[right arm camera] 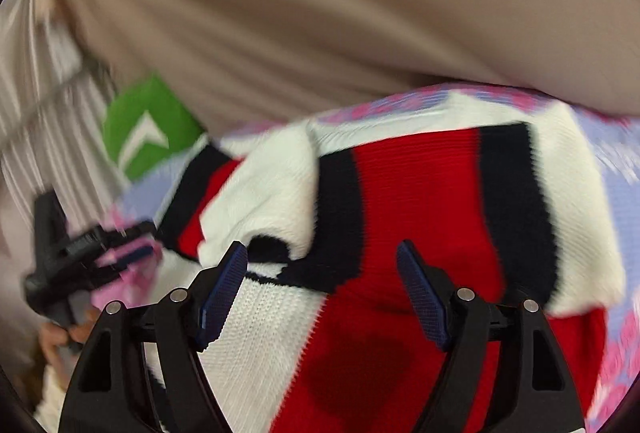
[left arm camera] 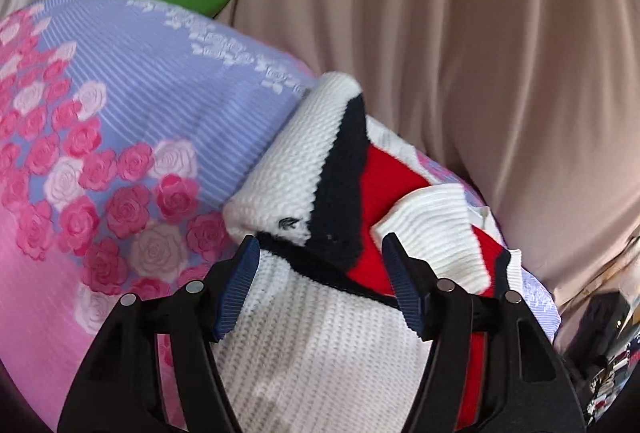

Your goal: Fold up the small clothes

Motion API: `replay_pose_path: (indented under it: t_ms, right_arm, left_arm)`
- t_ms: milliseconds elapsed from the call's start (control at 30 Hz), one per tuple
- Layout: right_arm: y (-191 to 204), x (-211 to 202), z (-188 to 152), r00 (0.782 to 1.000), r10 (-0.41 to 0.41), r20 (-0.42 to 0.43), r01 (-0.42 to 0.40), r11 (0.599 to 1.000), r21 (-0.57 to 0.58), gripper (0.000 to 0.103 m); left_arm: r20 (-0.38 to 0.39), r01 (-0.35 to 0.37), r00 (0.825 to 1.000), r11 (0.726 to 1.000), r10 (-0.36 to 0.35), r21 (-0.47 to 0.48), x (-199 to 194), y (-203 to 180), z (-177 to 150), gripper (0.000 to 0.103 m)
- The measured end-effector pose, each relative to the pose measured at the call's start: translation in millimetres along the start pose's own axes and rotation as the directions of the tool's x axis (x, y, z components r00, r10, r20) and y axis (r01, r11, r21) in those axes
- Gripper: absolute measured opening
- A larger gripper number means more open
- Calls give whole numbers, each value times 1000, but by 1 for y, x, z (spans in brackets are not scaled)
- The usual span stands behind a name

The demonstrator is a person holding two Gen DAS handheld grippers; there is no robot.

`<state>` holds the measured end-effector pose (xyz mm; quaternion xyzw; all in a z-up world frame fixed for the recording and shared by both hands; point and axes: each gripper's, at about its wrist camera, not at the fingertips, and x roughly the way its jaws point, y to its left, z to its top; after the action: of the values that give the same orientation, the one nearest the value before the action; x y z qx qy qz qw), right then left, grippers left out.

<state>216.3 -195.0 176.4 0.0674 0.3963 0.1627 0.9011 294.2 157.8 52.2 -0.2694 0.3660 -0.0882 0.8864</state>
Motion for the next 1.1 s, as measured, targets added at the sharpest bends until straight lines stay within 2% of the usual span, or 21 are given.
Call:
replay_pose_path:
  t_ms: [100, 167, 200, 267, 300, 333, 367, 400, 433, 500, 567, 633, 700, 800, 833, 933, 967, 1000, 1033, 1067, 1100]
  right_arm:
    - [33, 31, 0, 992, -121, -29, 114, 977, -179, 75]
    - [40, 39, 3, 985, -170, -6, 165, 962, -218, 71]
    - [38, 39, 8, 986, -166, 7, 164, 966, -199, 50]
    - [16, 29, 23, 994, -106, 30, 107, 993, -50, 9]
    - [-8, 17, 30, 997, -37, 72, 30, 995, 96, 8]
    - [-33, 7, 31, 994, 8, 112, -33, 975, 221, 8]
    - [-64, -2, 26, 989, 19, 145, -70, 930, 360, 8]
    - [-86, -5, 18, 989, 6, 148, -72, 892, 446, 10]
    - [-104, -6, 9, 991, -10, 130, -57, 863, 502, 14]
    - [-131, -4, -12, 997, -27, 71, -17, 832, 555, 18]
    - [-142, -11, -29, 996, 28, 80, -70, 811, 581, 21]
    - [-143, -25, -33, 995, 26, 97, -77, 818, 570, 34]
    - [-134, -41, -27, 991, -32, 131, -39, 862, 505, 64]
    - [-127, -39, -7, 988, -92, 126, 29, 903, 428, 73]
    - [-135, -33, 2, 989, -98, 111, 40, 900, 434, 73]
    - [-148, -7, 10, 991, -129, 40, 91, 856, 509, 72]
    - [-151, -1, 12, 991, -125, 42, 86, 853, 515, 61]
    - [-151, 1, 15, 990, -133, 47, 91, 858, 506, 32]
    - [-150, 1, 18, 993, -107, 53, 67, 866, 495, 9]
    - [-147, -5, 22, 994, -69, 85, 18, 867, 498, 8]
    - [-145, -22, 24, 986, -22, 168, -66, 864, 499, 8]
  left_arm:
    - [-7, 3, 1000, 1000, -3, 0, 18, -1, -13, 61]
    - [0, -8, 1000, 999, 8, 33, 22, -2, -14, 61]
    - [8, -22, 1000, 998, 22, 60, 23, -6, -15, 61]
    - [33, -56, 998, 993, 53, 104, 19, -9, -20, 61]
    - [38, -64, 997, 991, 60, 117, 20, -12, -20, 61]
    - [36, -63, 998, 990, 59, 125, 20, -13, -21, 61]
    - [34, -55, 998, 991, 51, 126, 20, -12, -22, 61]
    - [28, -40, 999, 991, 36, 125, 21, -12, -22, 61]
    - [15, -19, 1000, 992, 18, 126, 23, -13, -23, 61]
    - [13, -35, 999, 990, 34, 137, 26, -18, -24, 61]
    - [15, -41, 999, 989, 39, 143, 26, -20, -25, 61]
    - [8, -33, 999, 991, 32, 131, 26, -20, -25, 61]
    - [-3, -13, 1000, 995, 13, 98, 23, -20, -23, 61]
    - [-18, -5, 1000, 998, 6, 56, 24, -28, -15, 62]
    - [-29, -10, 1000, 999, 11, 37, 27, -30, -10, 63]
    - [-83, -31, 996, 999, 28, -29, 43, -30, -2, 62]
    - [-86, -45, 995, 998, 41, -47, 46, -30, 0, 58]
    - [-81, -68, 995, 996, 63, -51, 48, -32, 2, 42]
    - [-75, -82, 994, 996, 79, -44, 46, -35, 3, 23]
    - [-64, -95, 994, 995, 92, -39, 43, -38, 4, 18]
    - [-39, -80, 996, 996, 78, -38, 35, -40, 5, 14]
